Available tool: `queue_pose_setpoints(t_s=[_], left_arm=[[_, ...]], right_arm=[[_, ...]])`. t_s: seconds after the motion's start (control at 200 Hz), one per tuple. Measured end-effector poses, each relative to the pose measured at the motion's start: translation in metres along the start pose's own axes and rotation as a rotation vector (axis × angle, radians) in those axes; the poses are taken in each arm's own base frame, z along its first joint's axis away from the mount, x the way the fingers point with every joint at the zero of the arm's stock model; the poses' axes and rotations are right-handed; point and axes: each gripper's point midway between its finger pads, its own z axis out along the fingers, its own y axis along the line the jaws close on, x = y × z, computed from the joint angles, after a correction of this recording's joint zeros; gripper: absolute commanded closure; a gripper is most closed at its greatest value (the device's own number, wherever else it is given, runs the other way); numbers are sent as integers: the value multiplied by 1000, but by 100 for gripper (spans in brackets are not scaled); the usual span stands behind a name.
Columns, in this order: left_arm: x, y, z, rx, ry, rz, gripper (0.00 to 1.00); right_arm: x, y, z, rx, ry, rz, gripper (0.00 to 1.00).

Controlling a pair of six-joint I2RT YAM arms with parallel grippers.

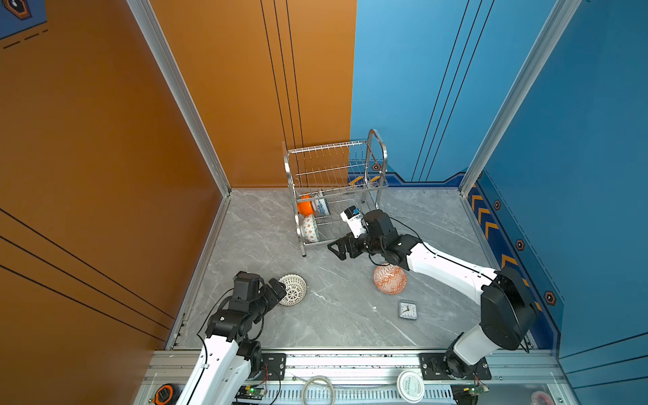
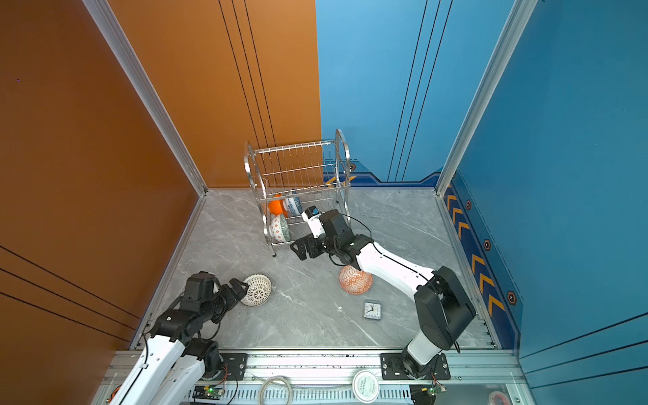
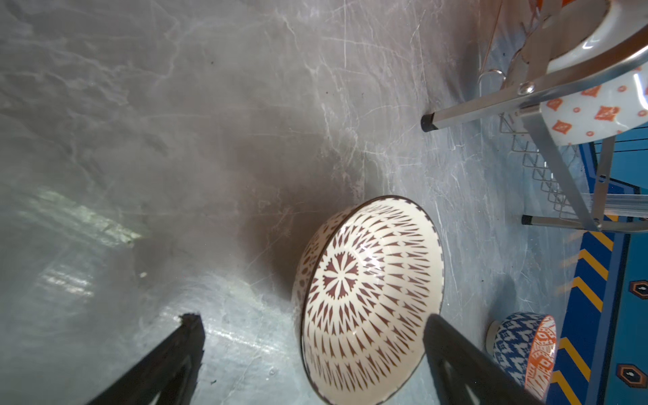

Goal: Load the bowls into the dish rack
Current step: 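Move the left gripper to the lattice bowl while the right gripper hovers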

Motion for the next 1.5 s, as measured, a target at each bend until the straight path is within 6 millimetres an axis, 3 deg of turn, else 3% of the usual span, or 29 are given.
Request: queue_pose_setpoints(t_s=[0.225, 0.44, 0.851, 1.181, 1.501], left_arm=[[8, 5, 13, -64, 52, 42, 44], [15, 4, 22, -96, 102, 112, 62], [16, -23, 24, -90, 114, 245, 94], [23, -63, 30, -26, 101, 318, 96], [32, -111, 59, 10, 100, 376, 92]], right_arm=[[1, -2, -4, 17, -6, -4, 0], [3, -4, -3, 22, -1, -3, 0], [4, -4, -3, 25, -2, -2, 0], [3, -27, -9, 87, -14, 32, 0], [-3, -33, -21, 120, -35, 40, 0]])
